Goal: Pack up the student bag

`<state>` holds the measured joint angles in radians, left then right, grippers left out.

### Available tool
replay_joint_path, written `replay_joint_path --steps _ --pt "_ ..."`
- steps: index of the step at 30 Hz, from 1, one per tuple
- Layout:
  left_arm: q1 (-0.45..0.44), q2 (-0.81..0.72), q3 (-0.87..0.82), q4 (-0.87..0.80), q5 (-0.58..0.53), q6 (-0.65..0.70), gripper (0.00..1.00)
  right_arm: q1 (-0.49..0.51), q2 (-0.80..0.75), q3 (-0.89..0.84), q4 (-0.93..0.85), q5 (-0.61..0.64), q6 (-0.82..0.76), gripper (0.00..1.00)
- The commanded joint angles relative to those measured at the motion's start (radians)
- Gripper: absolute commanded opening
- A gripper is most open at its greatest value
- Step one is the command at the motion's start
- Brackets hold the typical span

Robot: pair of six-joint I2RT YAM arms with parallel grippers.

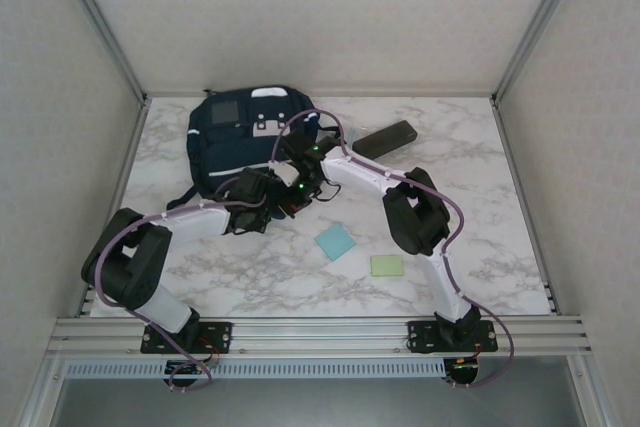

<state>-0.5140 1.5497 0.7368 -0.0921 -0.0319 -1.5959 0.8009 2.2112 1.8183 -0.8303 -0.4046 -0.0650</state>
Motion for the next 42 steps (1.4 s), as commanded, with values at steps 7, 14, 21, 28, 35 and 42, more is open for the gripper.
replay_joint_path --steps 7,14,21,28,35,42 --pt "0.102 -0.284 -0.042 -0.267 -0.048 0.16 0.0 -0.15 -0.029 0.018 -0.254 0.116 -0.317 0.0" --pt "0.154 -0.405 -0.099 -0.339 0.016 0.21 0.0 -0.211 0.052 0.185 -0.318 0.213 -0.382 0.0" --pt "0.207 -0.473 -0.087 -0.486 0.075 0.331 0.0 -0.248 0.143 0.318 -0.166 0.343 -0.537 0.0" --pt "0.208 -0.522 -0.115 -0.531 0.083 0.339 0.0 -0.309 0.376 0.755 -0.191 0.491 -0.323 0.0" --pt "0.209 -0.506 -0.149 -0.45 0.096 0.303 0.0 -0.308 0.228 0.542 -0.116 0.379 -0.136 0.0" --pt "0.182 -0.385 -0.041 -0.424 0.095 0.433 0.48 -0.278 -0.068 0.156 -0.036 0.057 -0.03 0.4"
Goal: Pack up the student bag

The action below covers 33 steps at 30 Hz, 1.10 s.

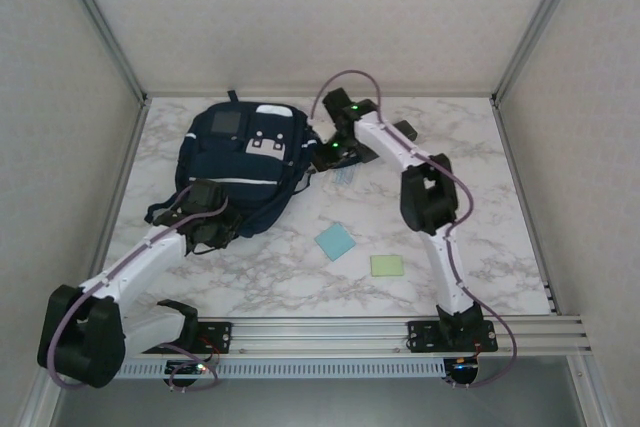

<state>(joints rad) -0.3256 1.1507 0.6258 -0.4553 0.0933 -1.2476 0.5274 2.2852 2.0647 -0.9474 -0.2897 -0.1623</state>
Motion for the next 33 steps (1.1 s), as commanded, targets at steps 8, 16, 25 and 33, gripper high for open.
replay_joint_path --steps 8,16,25,33 --pt "-0.045 -0.037 0.169 -0.218 -0.182 0.201 0.92 0.051 -0.221 -0.191 0.162 -0.02 0.129 0.4" --pt "-0.025 0.044 0.27 -0.192 -0.313 0.267 0.99 0.121 -0.021 0.06 0.17 0.083 0.165 0.41" --pt "0.004 0.239 0.196 0.045 -0.322 0.102 1.0 0.07 0.195 0.309 0.111 0.352 0.414 0.61" --pt "0.06 0.422 0.221 0.155 -0.272 0.102 1.0 0.044 0.333 0.425 0.149 0.151 0.53 0.31"
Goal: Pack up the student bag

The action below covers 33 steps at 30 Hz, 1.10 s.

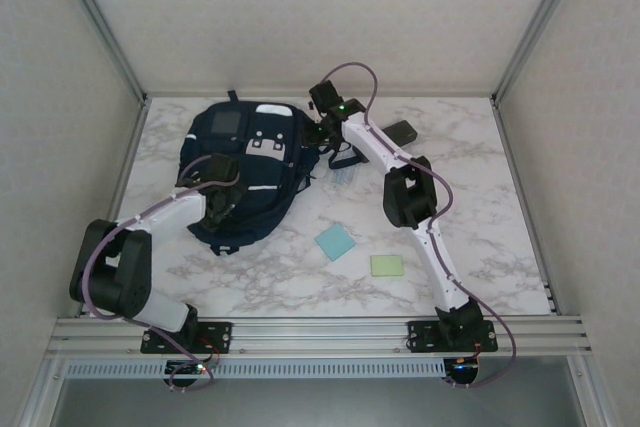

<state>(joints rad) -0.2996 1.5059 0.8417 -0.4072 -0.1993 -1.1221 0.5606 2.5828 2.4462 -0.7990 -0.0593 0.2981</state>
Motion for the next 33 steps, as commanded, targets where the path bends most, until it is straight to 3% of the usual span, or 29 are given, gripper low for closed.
replay_joint_path --steps 1,4,5,11,19,20,24,29,33 --pt "0.043 0.081 0.008 0.117 0.025 -0.022 1.0 0.01 0.033 0.039 0.01 -0.093 0.072 0.22" --pt "0.072 0.117 0.017 0.147 0.045 -0.015 1.0 0.008 0.0 0.004 0.047 -0.117 0.074 0.02" --pt "0.08 0.129 0.024 0.153 0.049 -0.01 1.0 0.007 -0.02 -0.011 0.059 -0.118 0.074 0.0" --pt "0.156 0.202 0.125 0.164 0.062 0.076 1.0 0.012 -0.187 -0.158 0.107 -0.16 0.092 0.0" --pt "0.264 0.389 0.403 0.142 0.141 0.198 1.0 0.122 -0.479 -0.635 0.244 -0.204 0.153 0.0" --pt "0.269 0.408 0.434 0.135 0.152 0.213 1.0 0.141 -0.511 -0.702 0.262 -0.202 0.168 0.01" --pt "0.271 0.435 0.545 0.082 0.156 0.282 1.0 0.181 -0.599 -0.849 0.262 -0.198 0.147 0.36" --pt "0.27 0.387 0.604 -0.005 0.171 0.357 1.0 0.216 -0.659 -0.865 0.208 -0.167 0.052 0.42" --pt "0.246 0.293 0.587 -0.089 0.207 0.393 1.0 0.237 -0.596 -0.756 0.166 -0.112 -0.072 0.42"
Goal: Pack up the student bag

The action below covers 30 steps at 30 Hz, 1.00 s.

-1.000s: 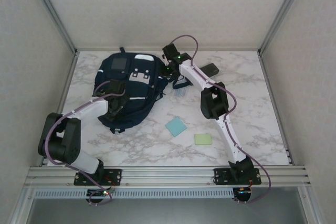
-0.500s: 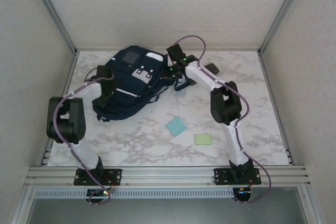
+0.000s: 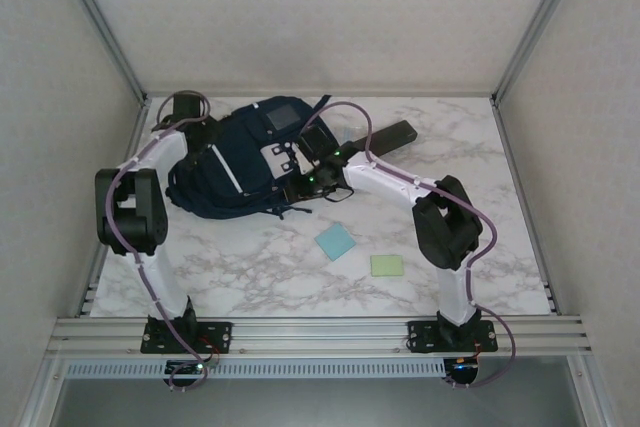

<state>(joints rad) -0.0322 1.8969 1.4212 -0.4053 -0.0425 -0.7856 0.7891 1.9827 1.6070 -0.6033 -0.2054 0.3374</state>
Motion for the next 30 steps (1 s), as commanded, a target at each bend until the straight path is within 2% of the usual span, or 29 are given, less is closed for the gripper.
replay_joint_path --steps 1,7,16,21,22,23,25,30 --pt "-0.031 -0.129 -0.01 -0.1 0.047 0.065 1.0 0.014 0.026 0.117 -0.037 0.047 -0.135 0.42" --pt "-0.054 -0.271 -0.2 -0.07 0.064 0.028 1.0 0.027 0.208 0.333 -0.062 0.068 -0.195 0.42" --pt "-0.06 -0.27 -0.378 0.023 0.147 -0.03 1.0 0.081 0.383 0.482 -0.092 0.156 -0.209 0.45" --pt "-0.062 -0.25 -0.393 0.042 0.169 -0.037 1.0 0.098 0.484 0.556 -0.135 0.331 -0.144 0.45" --pt "-0.063 -0.249 -0.394 0.043 0.168 -0.037 1.0 0.098 0.504 0.579 -0.159 0.39 -0.106 0.44" --pt "-0.066 -0.248 -0.395 0.043 0.167 -0.037 1.0 0.094 0.518 0.596 -0.183 0.433 -0.066 0.37" --pt "-0.065 -0.247 -0.394 0.045 0.164 -0.035 1.0 0.085 0.518 0.589 -0.185 0.441 0.008 0.24" --pt "-0.067 -0.234 -0.393 0.048 0.148 -0.043 1.0 0.049 0.424 0.423 -0.039 0.339 0.258 0.07"
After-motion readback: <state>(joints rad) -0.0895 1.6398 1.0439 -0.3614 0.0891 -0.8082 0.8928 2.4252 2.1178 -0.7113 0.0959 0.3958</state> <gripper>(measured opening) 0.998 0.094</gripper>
